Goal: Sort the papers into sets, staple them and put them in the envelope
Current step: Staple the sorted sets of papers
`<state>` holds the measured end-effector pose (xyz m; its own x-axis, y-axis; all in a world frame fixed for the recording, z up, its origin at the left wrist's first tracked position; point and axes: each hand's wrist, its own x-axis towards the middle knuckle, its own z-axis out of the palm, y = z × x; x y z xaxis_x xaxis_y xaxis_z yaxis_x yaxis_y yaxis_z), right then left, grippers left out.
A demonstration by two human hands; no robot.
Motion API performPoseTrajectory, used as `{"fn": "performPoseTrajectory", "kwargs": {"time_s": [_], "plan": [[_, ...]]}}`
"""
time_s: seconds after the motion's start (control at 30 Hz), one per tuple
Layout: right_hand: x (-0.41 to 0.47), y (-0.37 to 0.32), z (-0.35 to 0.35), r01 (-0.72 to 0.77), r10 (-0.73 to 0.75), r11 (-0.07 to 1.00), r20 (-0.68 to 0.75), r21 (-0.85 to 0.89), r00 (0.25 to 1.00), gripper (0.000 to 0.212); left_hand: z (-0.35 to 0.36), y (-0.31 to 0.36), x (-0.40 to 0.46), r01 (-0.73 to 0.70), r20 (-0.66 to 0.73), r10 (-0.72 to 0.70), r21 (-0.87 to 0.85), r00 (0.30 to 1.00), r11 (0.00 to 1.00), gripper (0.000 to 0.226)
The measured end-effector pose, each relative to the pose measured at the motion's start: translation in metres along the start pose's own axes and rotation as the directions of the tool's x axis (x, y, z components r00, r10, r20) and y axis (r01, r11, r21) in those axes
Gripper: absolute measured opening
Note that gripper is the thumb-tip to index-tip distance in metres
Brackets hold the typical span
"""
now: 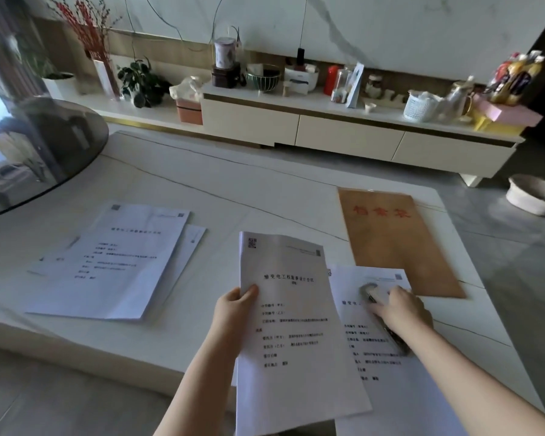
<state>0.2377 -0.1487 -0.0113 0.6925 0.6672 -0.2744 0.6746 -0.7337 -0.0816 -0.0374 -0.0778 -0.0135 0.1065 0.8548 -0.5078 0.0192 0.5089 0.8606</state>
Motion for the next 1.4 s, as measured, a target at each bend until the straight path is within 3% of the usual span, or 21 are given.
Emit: {"fn": "performPoseTrajectory", "kwargs": {"time_s": [0.17,0.3,0.43,0.63,0.77,0.97,1.17,1.4], "plan": [[-0.014,-0.008,-0.033,0.115,-0.103,0.909,-0.053,0.401,0.993,0.044,0.002,0.006,-0.005,0.040,0.049,-0.036,-0.087,0.998,0.995,0.014],[-0.030,-0.035,-0.068,0.143,-0.159,0.598,-0.058,0.788,0.986,0.059,0.008,0.009,-0.015,0.053,0.073,-0.046,-0.104,0.996,0.993,0.014],[-0.034,-0.076,-0.086,0.209,-0.228,0.463,-0.112,0.861,0.967,0.029,0.015,0.011,-0.026,0.051,0.126,-0.037,-0.107,0.991,0.993,0.020],[-0.043,-0.137,-0.110,0.362,-0.207,0.240,-0.316,0.901,0.926,0.017,0.019,0.018,-0.035,0.041,0.209,-0.011,-0.138,0.978,0.990,0.022],[-0.036,-0.165,-0.121,0.445,-0.158,0.227,-0.418,0.866,0.895,0.029,0.021,0.019,-0.034,0.048,0.258,-0.011,-0.140,0.966,0.989,0.022],[-0.028,-0.182,-0.124,0.465,-0.174,0.277,-0.432,0.840,0.885,0.054,0.019,0.020,-0.029,0.045,0.304,-0.002,-0.134,0.953,0.990,0.024],[-0.029,-0.180,-0.116,0.473,-0.283,0.397,-0.385,0.787,0.878,0.022,0.018,0.021,-0.031,0.019,0.329,0.031,-0.146,0.944,0.989,0.020],[-0.034,-0.183,-0.110,0.477,-0.363,0.429,-0.337,0.767,0.869,0.031,0.020,0.024,-0.036,-0.037,0.319,0.069,-0.103,0.945,0.994,0.019]]}}
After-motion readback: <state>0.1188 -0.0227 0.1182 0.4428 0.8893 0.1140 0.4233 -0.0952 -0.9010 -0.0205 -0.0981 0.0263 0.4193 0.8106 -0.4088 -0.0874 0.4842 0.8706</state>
